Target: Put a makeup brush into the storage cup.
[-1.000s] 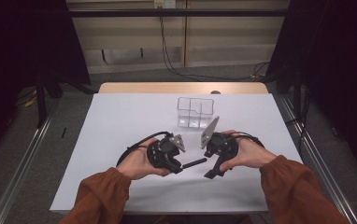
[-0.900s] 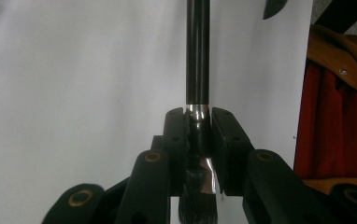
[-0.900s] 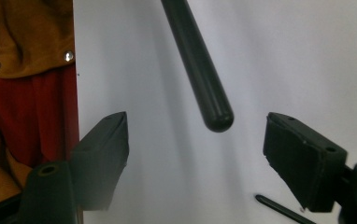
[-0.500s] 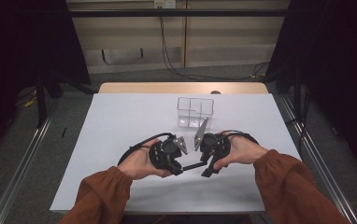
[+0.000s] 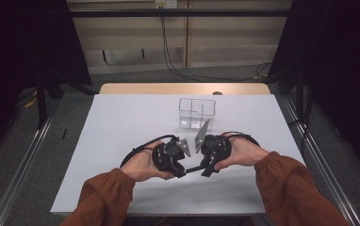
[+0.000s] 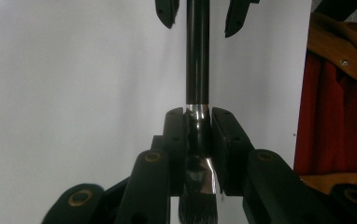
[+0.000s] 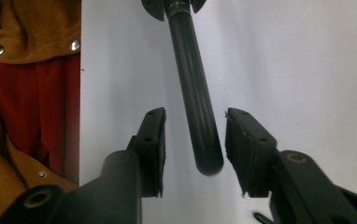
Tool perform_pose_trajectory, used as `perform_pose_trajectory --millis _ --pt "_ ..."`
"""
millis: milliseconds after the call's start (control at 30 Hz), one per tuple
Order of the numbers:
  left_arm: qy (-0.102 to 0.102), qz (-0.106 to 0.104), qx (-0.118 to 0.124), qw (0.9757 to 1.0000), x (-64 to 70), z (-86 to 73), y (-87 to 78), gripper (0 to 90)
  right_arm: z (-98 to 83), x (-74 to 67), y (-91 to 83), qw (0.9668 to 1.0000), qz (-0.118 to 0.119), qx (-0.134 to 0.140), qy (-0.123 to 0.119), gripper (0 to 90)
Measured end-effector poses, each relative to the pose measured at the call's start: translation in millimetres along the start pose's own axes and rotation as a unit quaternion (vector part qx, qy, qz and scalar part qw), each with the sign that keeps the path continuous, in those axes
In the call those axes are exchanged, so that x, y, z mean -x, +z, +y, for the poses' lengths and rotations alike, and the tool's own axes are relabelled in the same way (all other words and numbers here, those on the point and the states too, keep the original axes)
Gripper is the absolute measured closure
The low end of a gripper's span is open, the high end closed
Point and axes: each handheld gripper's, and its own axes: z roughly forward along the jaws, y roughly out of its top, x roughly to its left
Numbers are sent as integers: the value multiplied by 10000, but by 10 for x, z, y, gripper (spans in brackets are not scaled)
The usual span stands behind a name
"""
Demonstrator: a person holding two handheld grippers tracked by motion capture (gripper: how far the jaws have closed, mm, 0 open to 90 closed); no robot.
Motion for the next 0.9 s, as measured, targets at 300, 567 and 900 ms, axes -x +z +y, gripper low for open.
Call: perform_pose_trajectory --millis 300,567,900 --pt "19 -81 85 9999 -17 -30 15 767 15 14 23 10000 30 49 -60 755" --pt "79 -39 110 9999 -30 -39 19 765 5 30 60 9998 138 32 -165 784" --pt "-128 -98 389 9991 -92 -102 32 742 -22 35 55 9996 180 160 -115 798"
